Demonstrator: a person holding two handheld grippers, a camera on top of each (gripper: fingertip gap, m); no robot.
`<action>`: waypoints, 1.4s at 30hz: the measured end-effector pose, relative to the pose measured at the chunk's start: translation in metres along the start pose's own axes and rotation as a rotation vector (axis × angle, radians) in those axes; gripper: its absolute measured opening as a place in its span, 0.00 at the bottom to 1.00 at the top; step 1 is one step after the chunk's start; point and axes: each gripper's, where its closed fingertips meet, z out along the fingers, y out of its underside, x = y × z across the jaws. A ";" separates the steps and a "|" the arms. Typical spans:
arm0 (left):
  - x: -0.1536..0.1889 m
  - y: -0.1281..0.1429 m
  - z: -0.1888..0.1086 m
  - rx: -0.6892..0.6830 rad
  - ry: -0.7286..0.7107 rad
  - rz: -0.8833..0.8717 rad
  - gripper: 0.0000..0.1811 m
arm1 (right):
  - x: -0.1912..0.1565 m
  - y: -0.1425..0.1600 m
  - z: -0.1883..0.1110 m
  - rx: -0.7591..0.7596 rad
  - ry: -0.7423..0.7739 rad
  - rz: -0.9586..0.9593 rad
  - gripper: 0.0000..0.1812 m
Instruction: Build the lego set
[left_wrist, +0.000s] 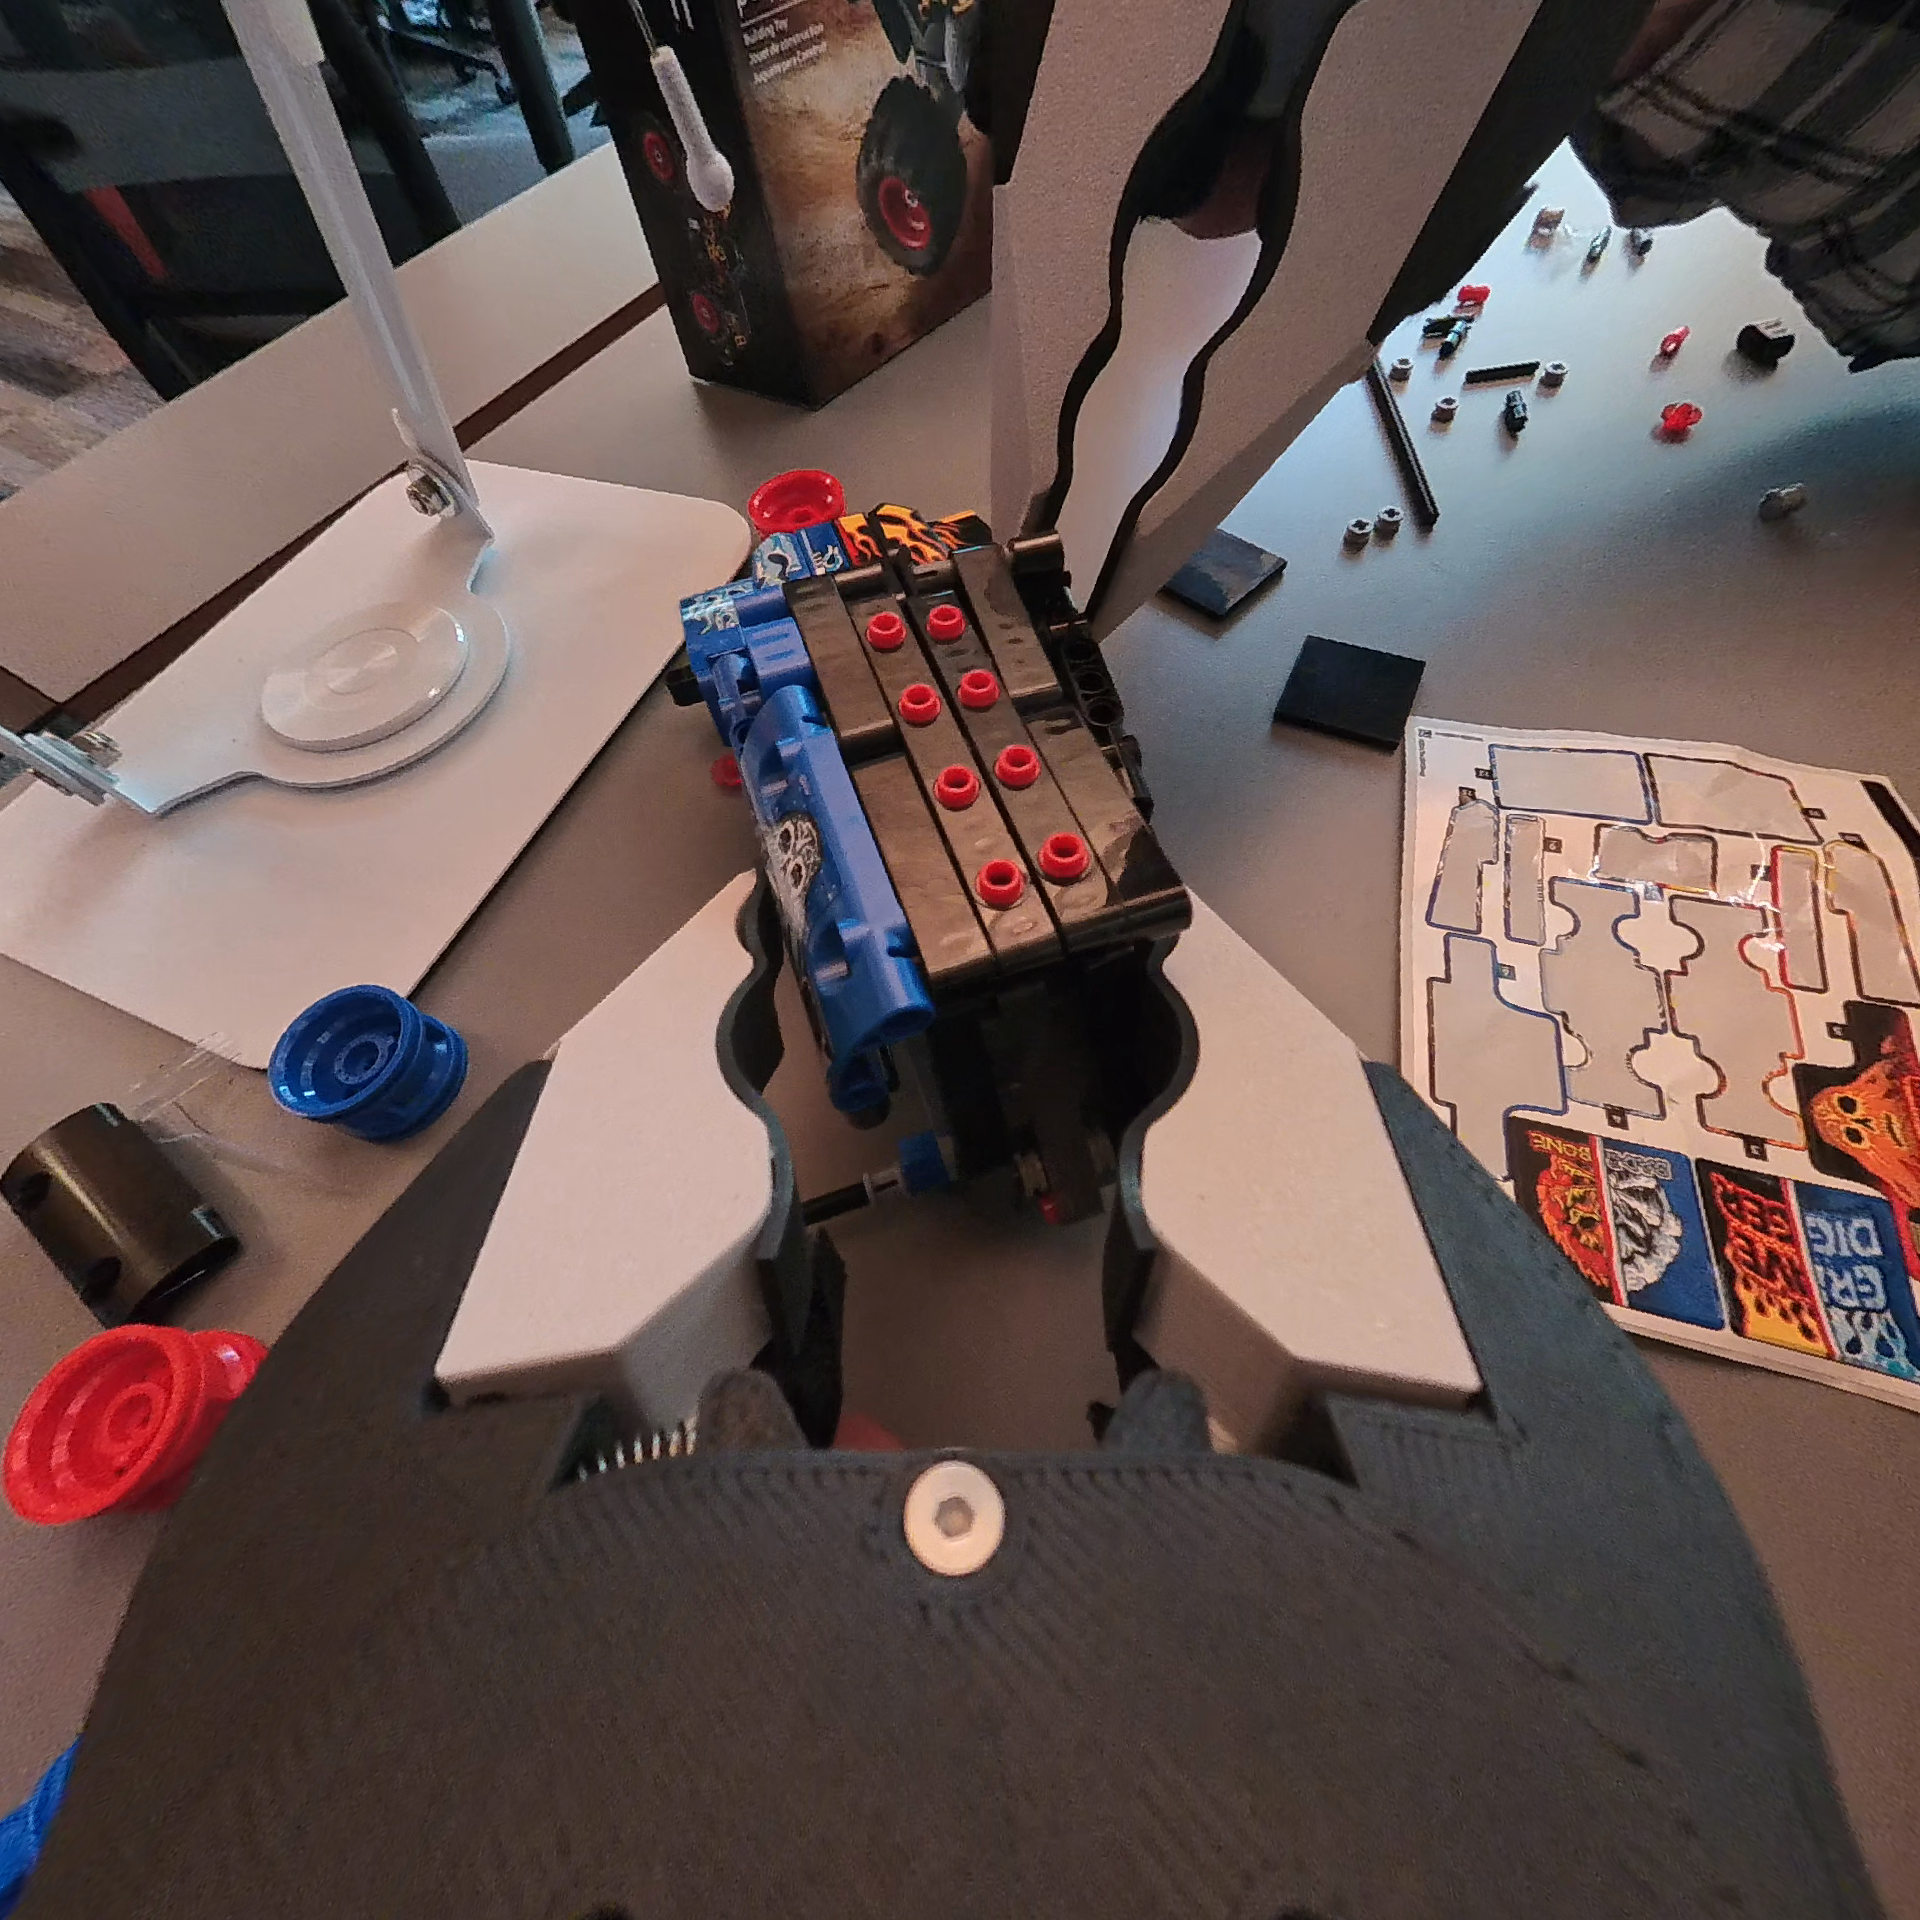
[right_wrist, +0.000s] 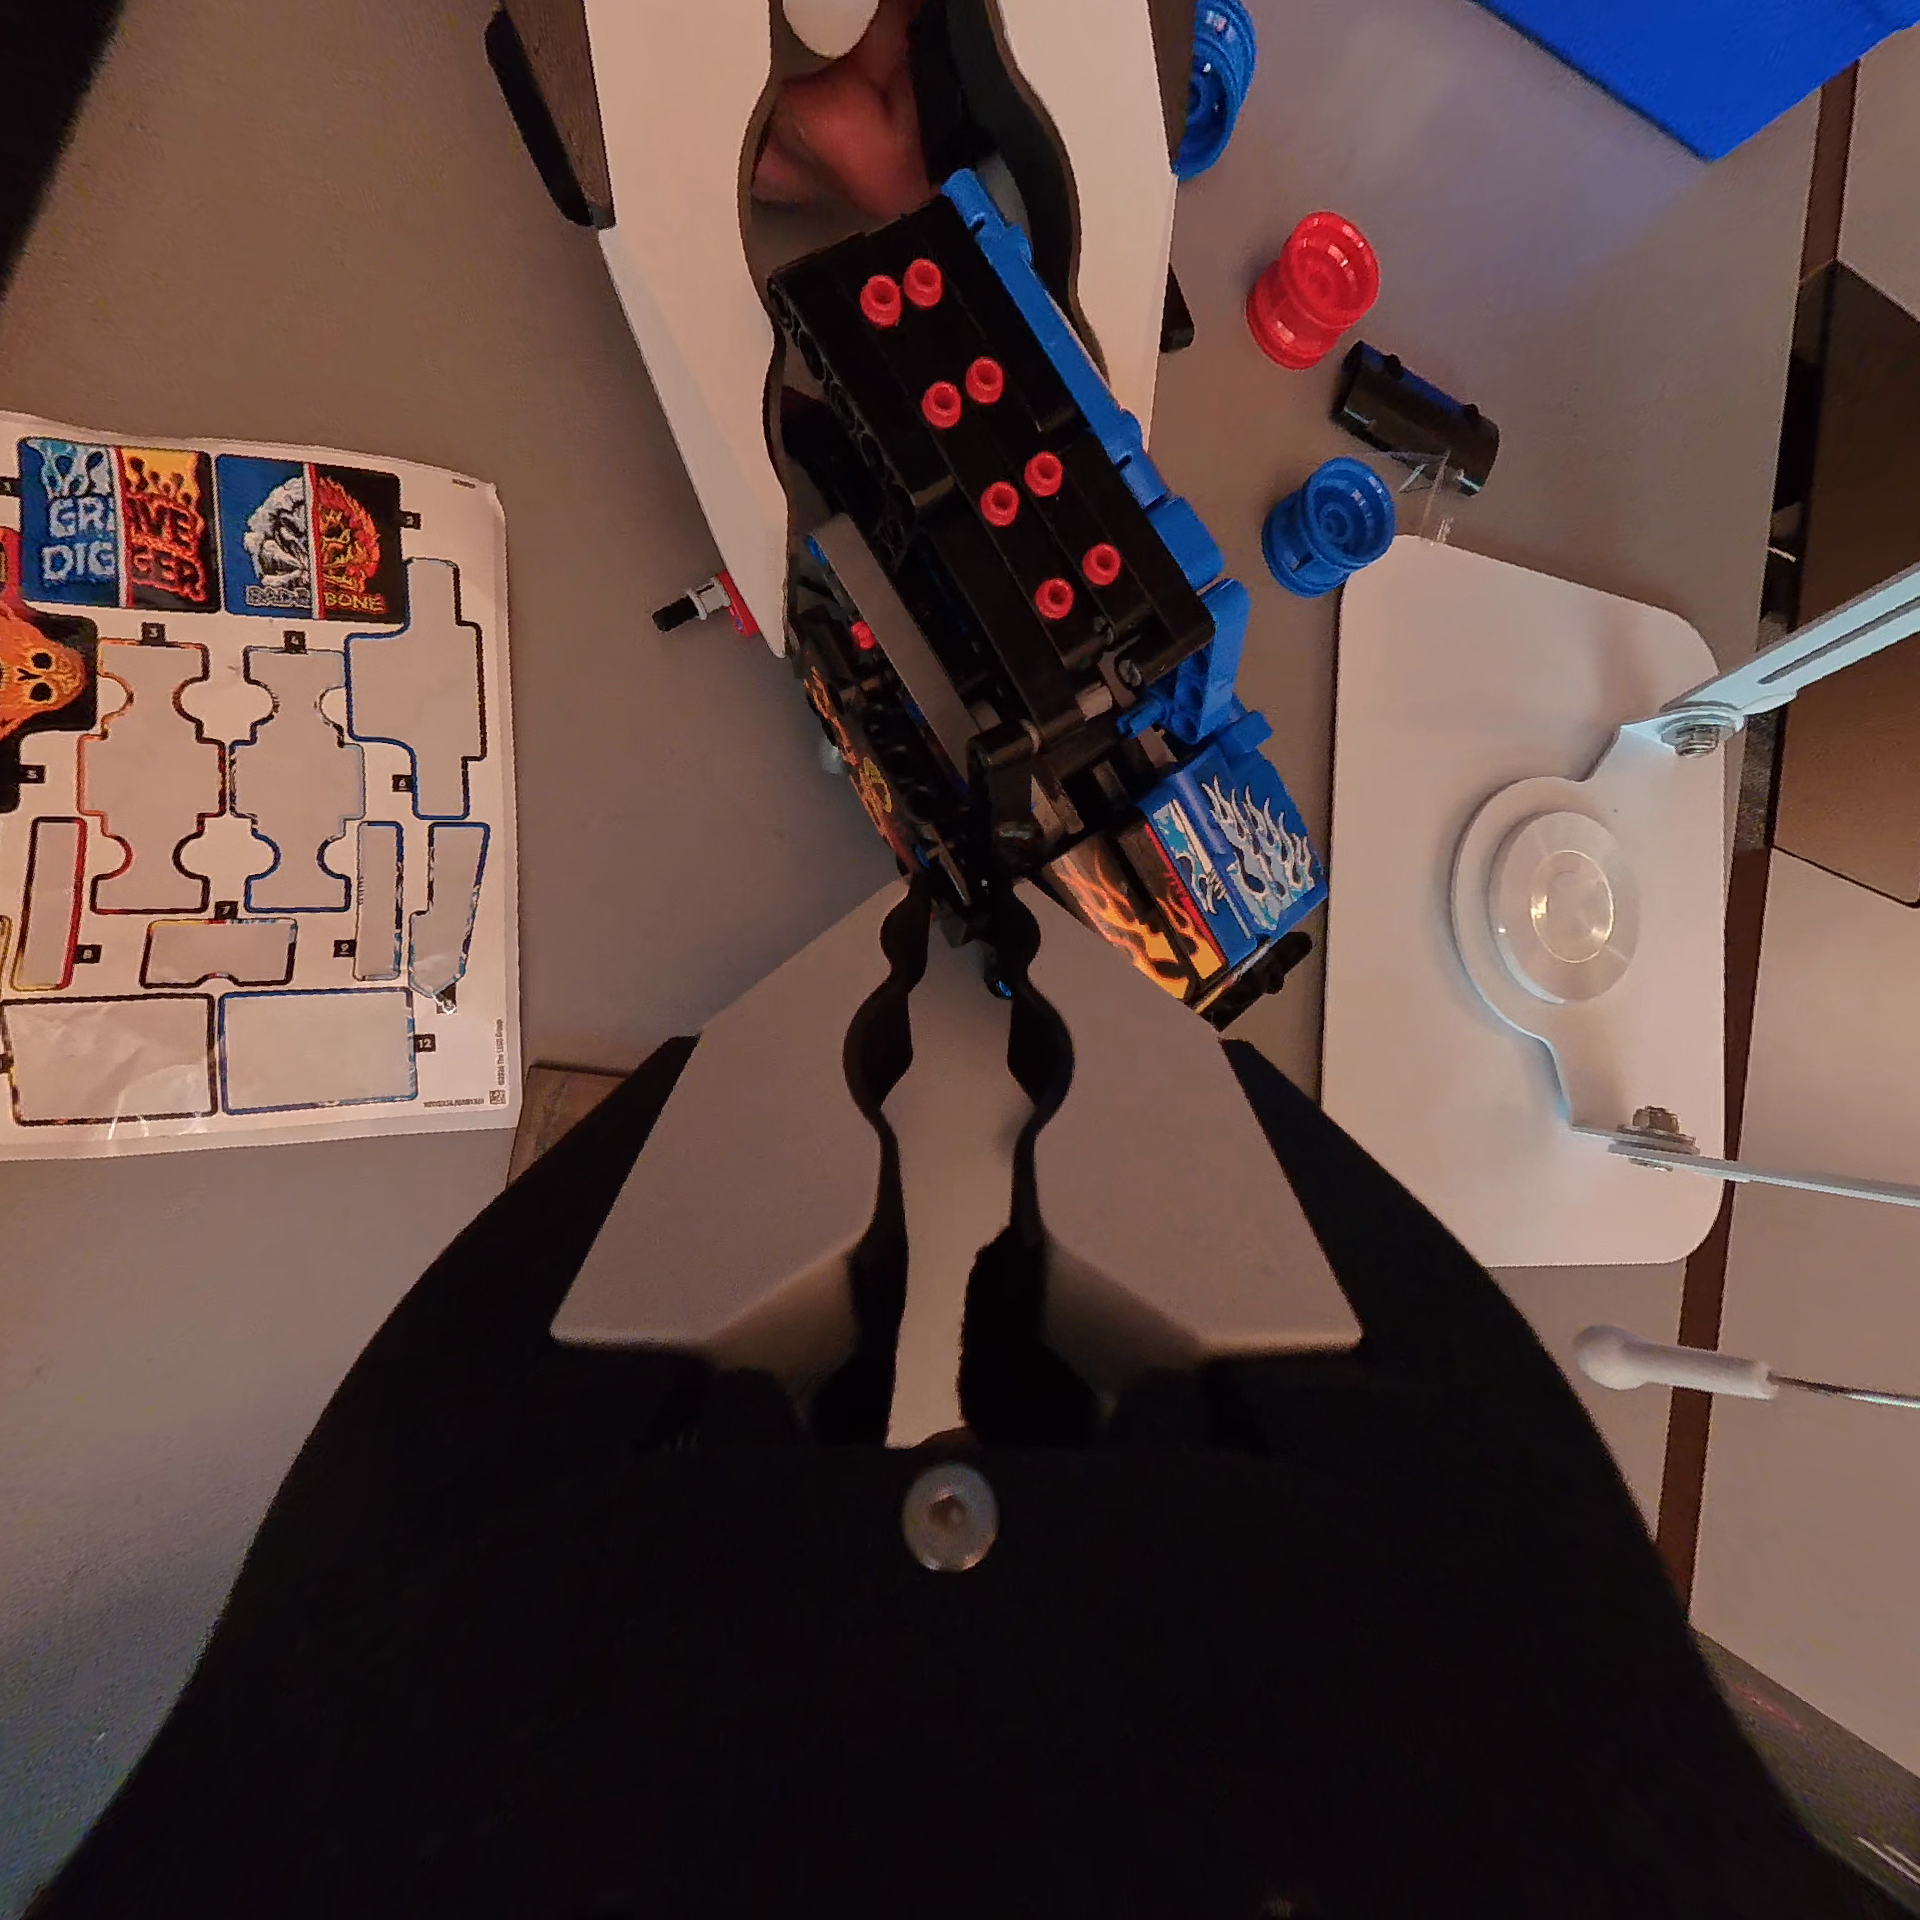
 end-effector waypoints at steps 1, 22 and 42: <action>0.000 0.000 0.000 0.002 0.008 -0.003 0.37 | 0.000 0.000 0.000 0.001 0.000 0.000 0.05; 0.006 0.006 -0.015 0.041 0.133 0.100 0.36 | -0.019 -0.013 0.006 0.032 -0.065 -0.027 0.05; 0.001 0.006 -0.019 0.020 0.079 0.127 0.40 | -0.021 -0.015 0.009 0.059 -0.092 0.014 0.09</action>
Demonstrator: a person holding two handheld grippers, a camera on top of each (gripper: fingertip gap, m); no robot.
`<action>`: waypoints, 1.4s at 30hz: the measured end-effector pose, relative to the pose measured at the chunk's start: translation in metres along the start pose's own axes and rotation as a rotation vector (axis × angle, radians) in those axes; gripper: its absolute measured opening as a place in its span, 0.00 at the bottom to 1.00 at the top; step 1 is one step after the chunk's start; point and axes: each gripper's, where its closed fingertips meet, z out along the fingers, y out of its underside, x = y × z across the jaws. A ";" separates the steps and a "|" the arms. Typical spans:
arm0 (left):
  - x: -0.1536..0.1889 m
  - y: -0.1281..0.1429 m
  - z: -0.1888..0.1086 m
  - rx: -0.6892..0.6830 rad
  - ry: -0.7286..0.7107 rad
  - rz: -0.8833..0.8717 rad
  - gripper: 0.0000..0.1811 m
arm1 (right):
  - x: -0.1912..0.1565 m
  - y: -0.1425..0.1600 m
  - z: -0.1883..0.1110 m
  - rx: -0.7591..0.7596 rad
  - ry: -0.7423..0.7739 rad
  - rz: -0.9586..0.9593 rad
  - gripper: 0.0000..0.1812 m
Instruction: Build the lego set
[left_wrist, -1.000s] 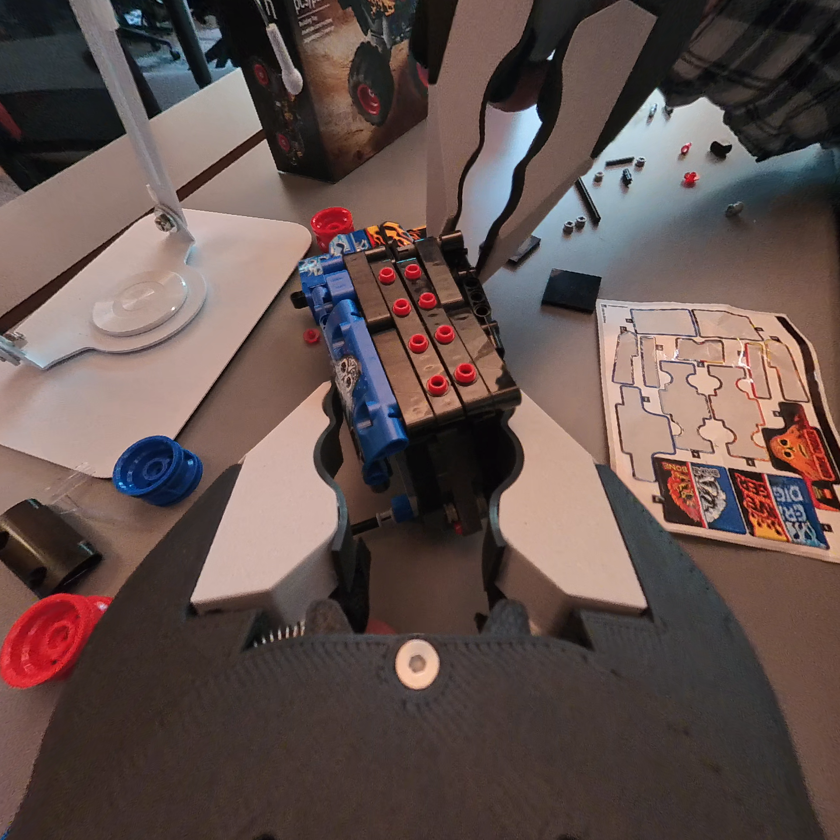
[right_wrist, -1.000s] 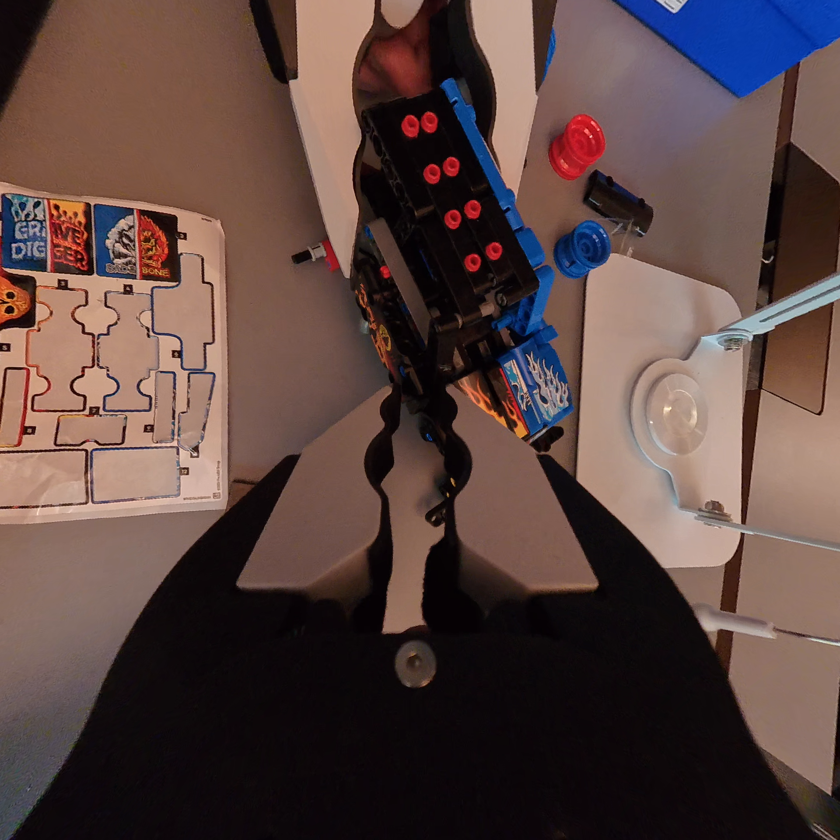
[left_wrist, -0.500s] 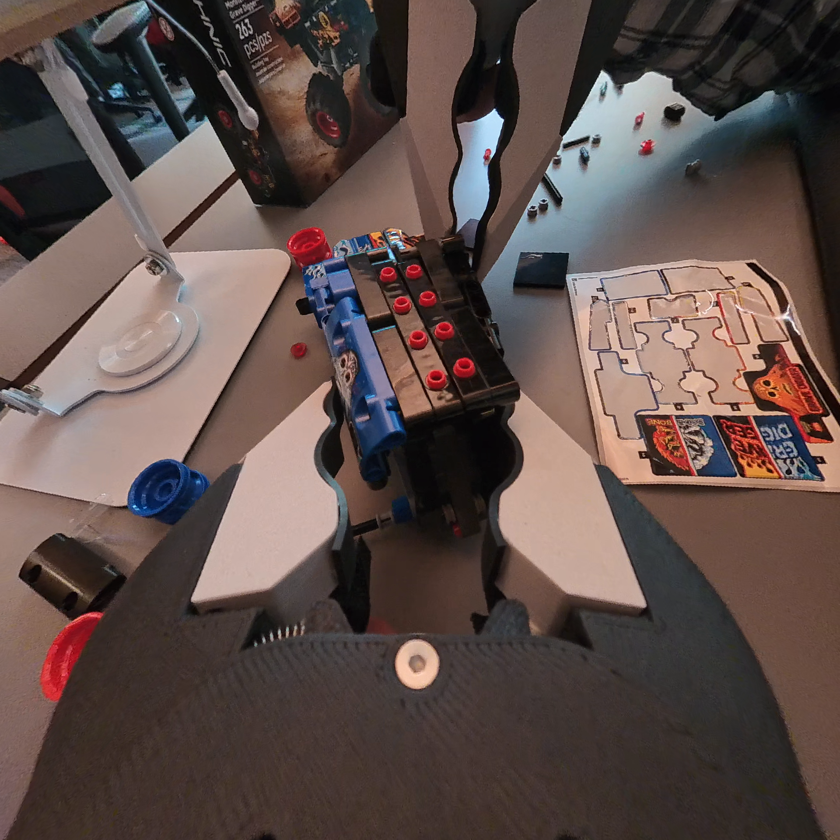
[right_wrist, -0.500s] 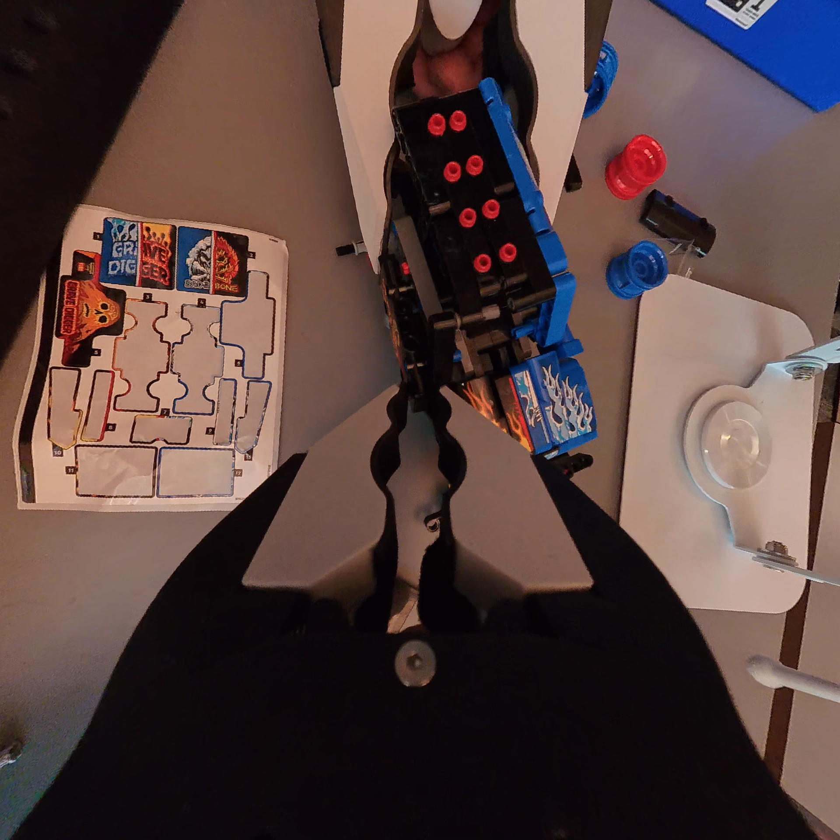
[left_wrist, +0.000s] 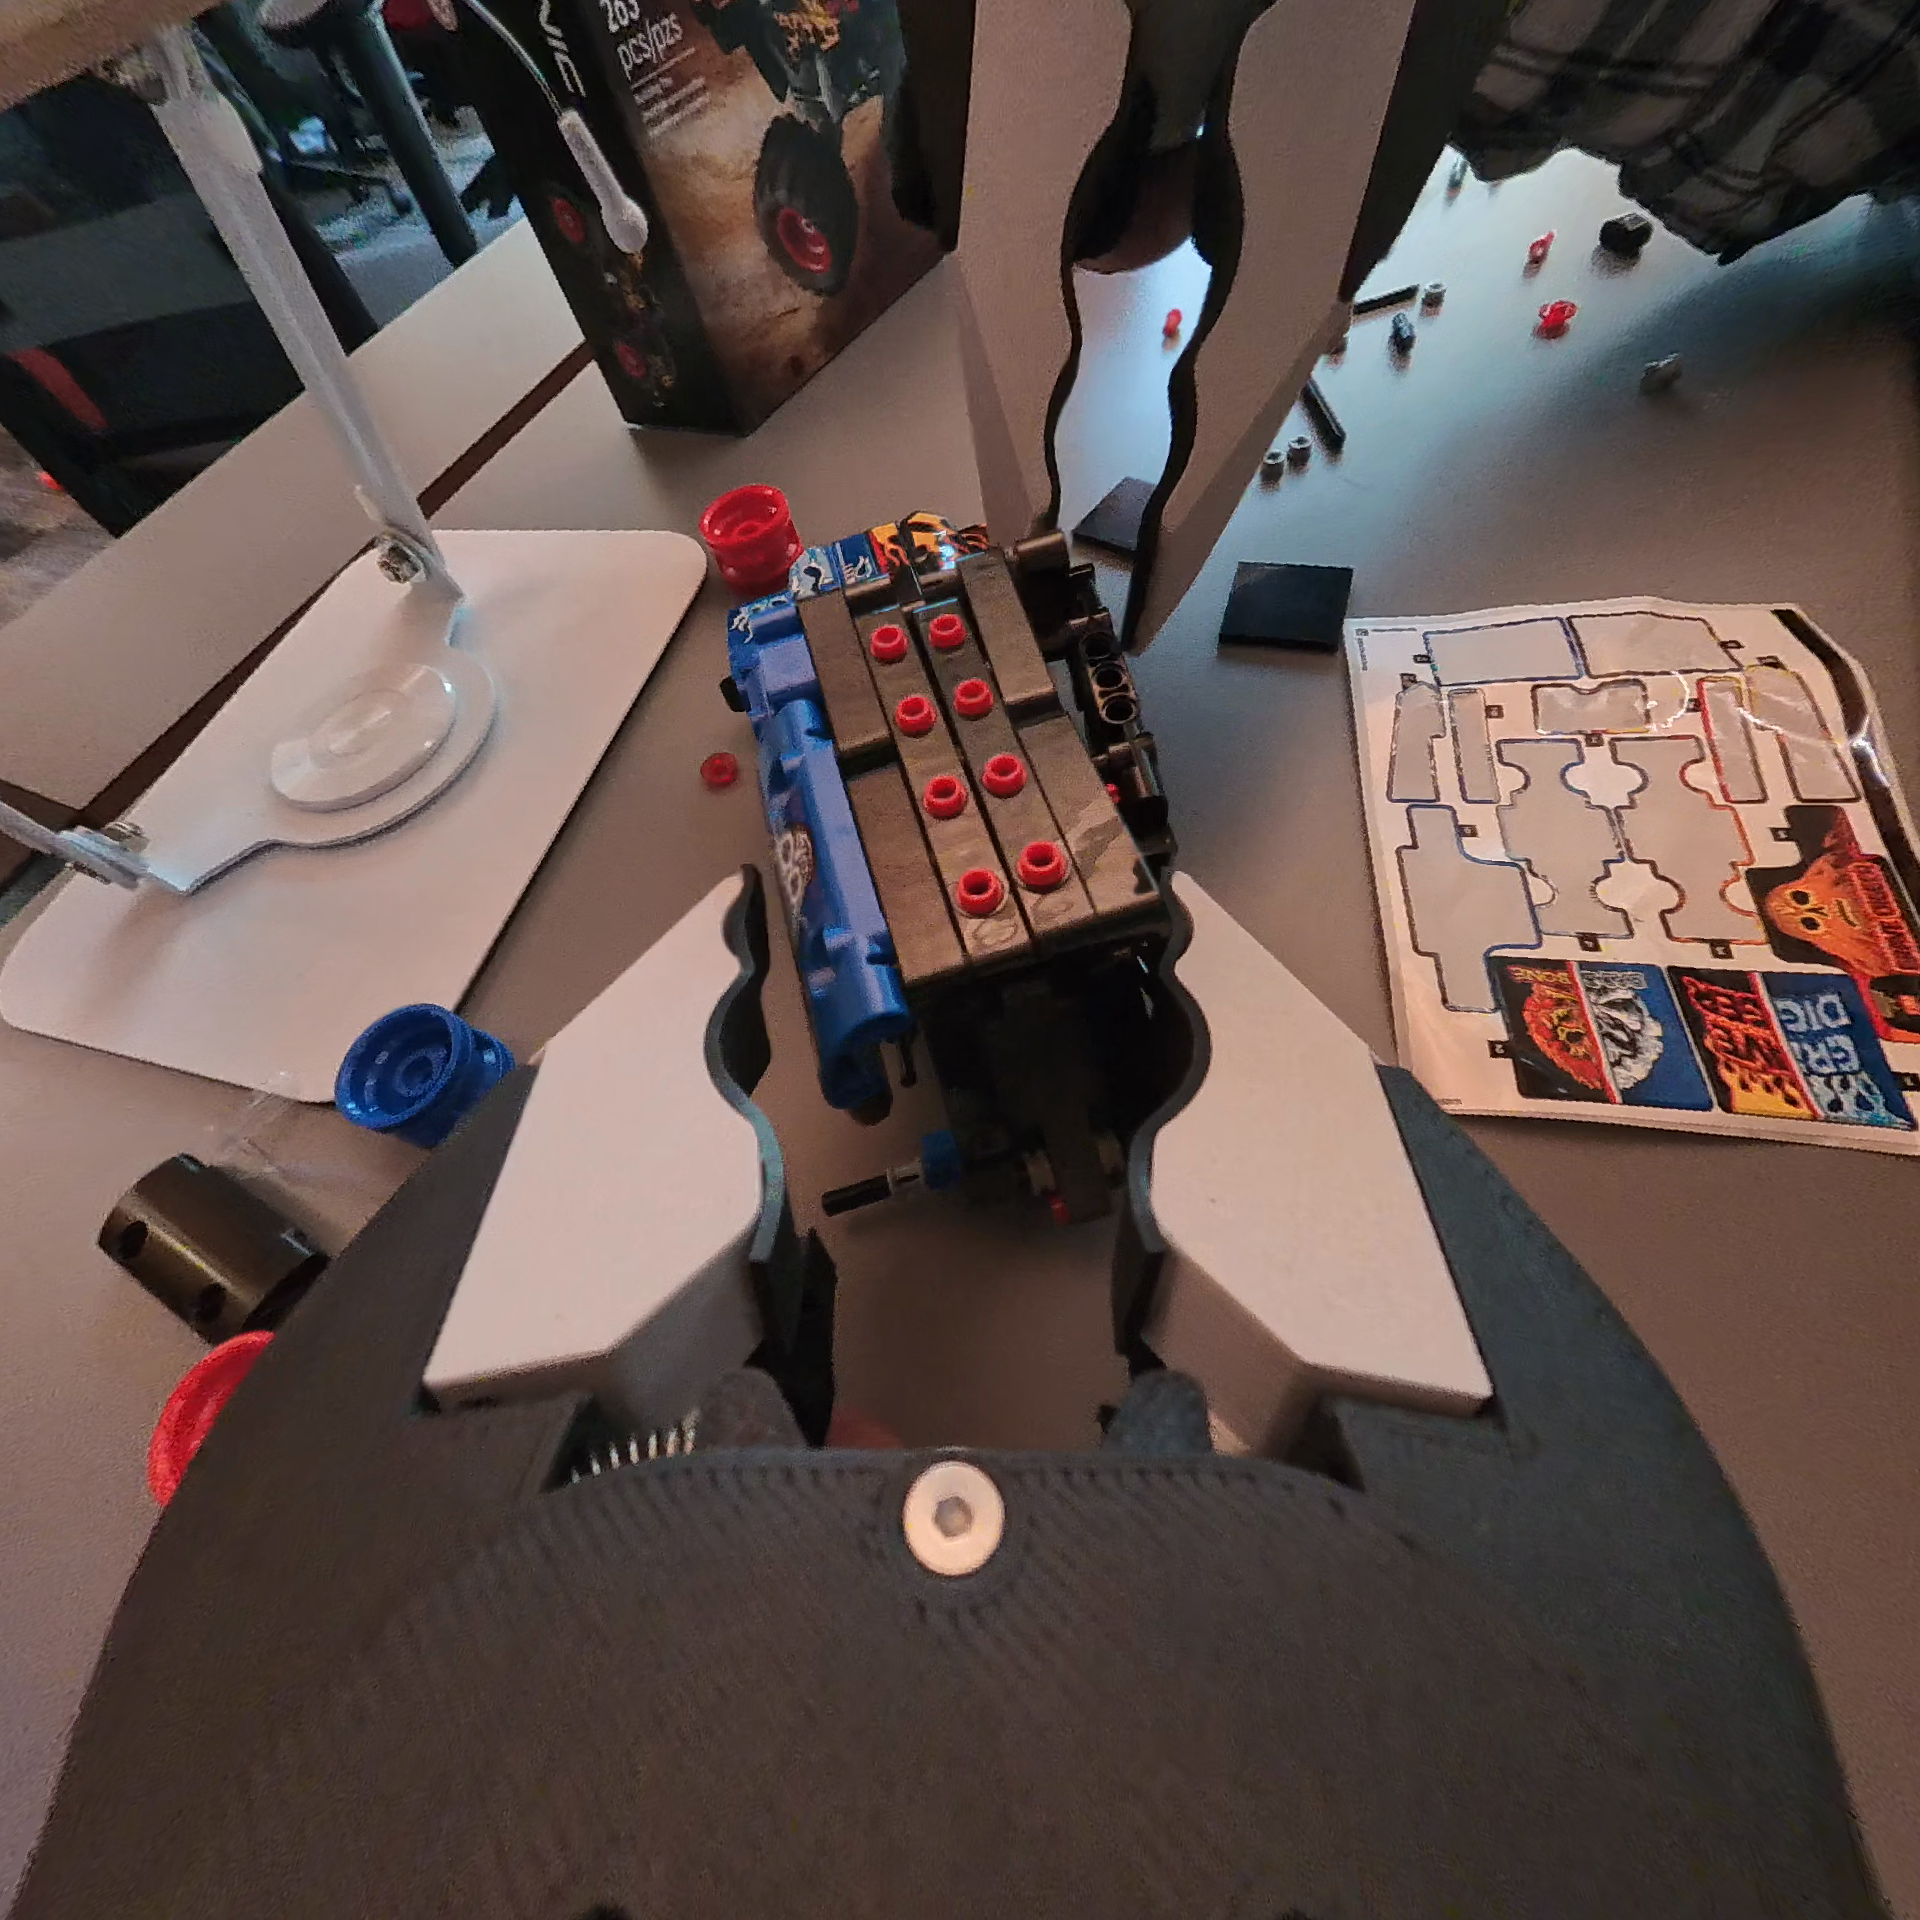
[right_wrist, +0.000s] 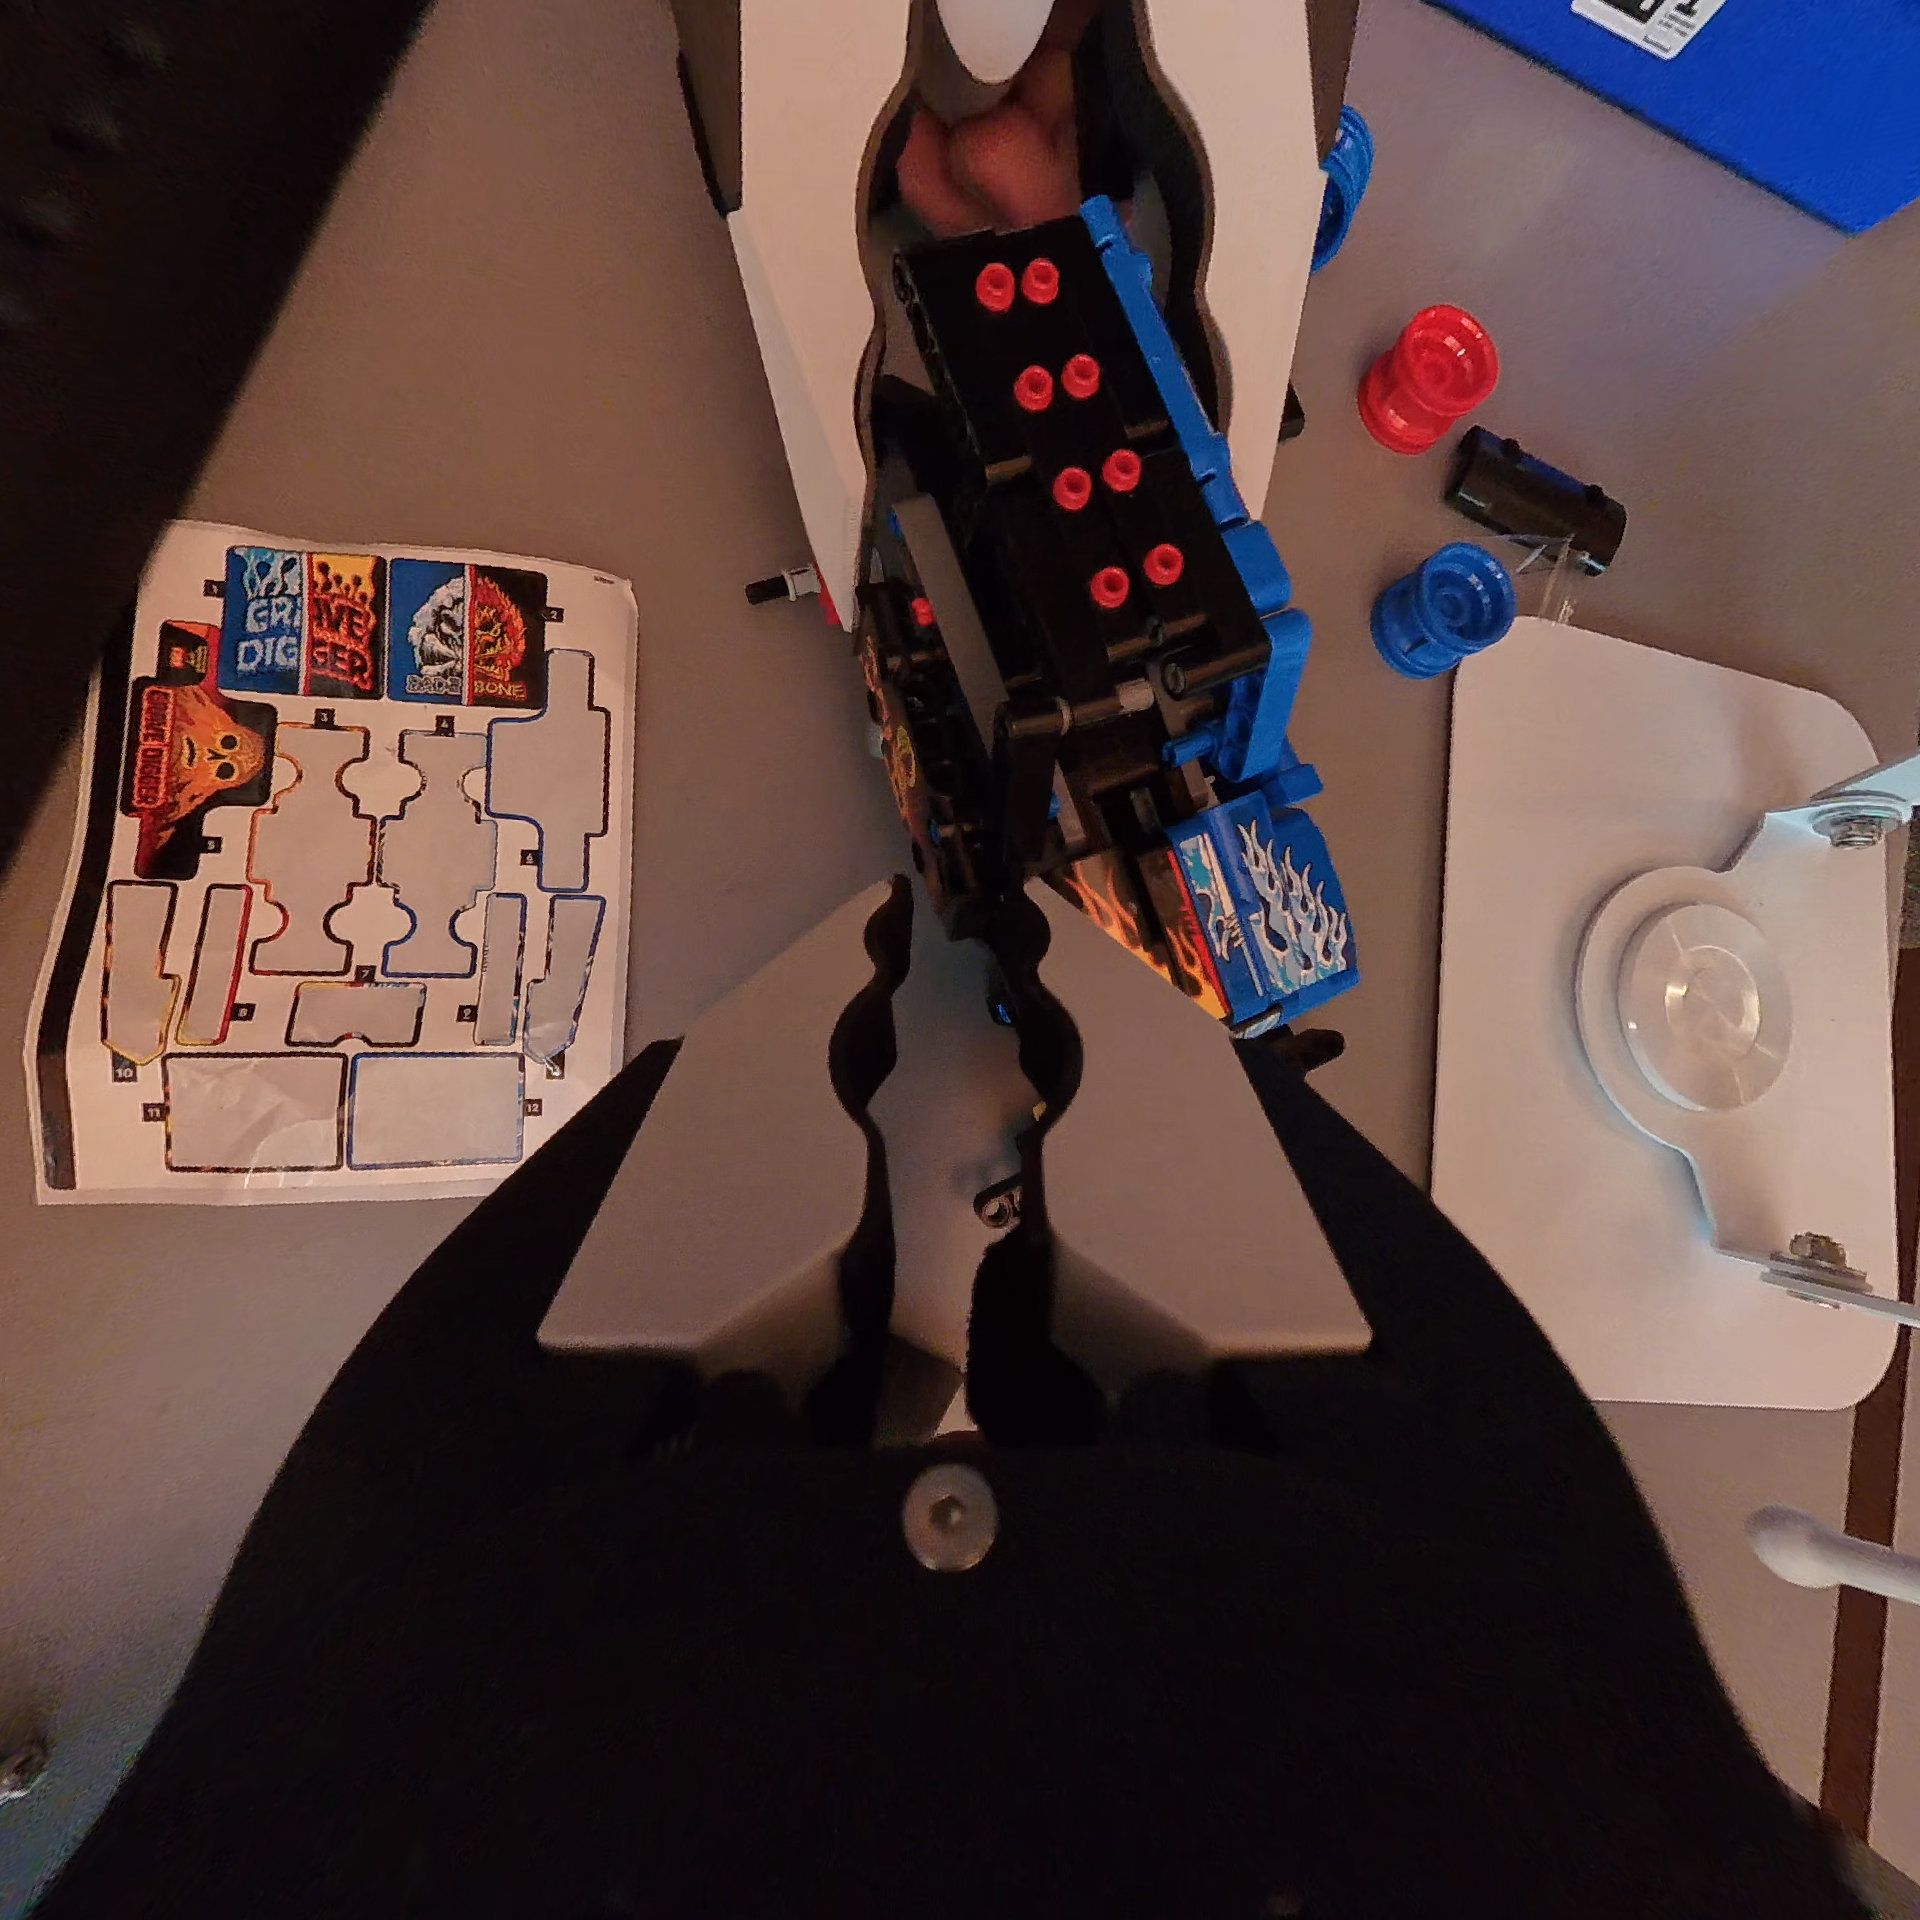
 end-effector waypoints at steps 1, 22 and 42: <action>0.001 -0.001 0.000 -0.005 -0.001 0.002 0.40 | 0.001 0.000 0.000 0.001 0.001 0.004 0.08; 0.002 -0.001 0.007 -0.023 -0.006 -0.062 0.37 | 0.005 0.004 0.002 0.046 -0.051 0.129 0.05; 0.004 -0.001 0.008 -0.033 0.003 -0.055 0.36 | 0.001 0.006 -0.001 0.068 -0.095 0.125 0.05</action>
